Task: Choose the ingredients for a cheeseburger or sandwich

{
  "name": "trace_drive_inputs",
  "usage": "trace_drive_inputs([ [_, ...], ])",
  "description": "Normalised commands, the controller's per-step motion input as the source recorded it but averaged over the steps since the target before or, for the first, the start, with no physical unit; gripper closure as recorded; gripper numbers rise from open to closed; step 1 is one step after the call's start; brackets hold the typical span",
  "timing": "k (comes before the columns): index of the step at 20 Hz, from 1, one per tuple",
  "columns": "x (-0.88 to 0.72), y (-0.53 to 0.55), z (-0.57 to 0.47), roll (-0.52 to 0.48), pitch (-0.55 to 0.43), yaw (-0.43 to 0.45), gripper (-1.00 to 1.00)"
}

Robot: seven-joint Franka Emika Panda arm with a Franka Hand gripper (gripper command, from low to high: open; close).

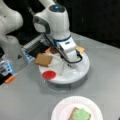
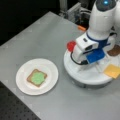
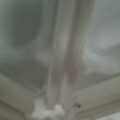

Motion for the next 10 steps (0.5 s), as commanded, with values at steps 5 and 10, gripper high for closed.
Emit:
trace_drive_inputs([
  [5,-0.09,0.15,-0.11,0.003,-0.152,0.191,-1.0],
  [10,-0.18,0.17,0.01,-0.043,-0.099,0.083,-1.0],
])
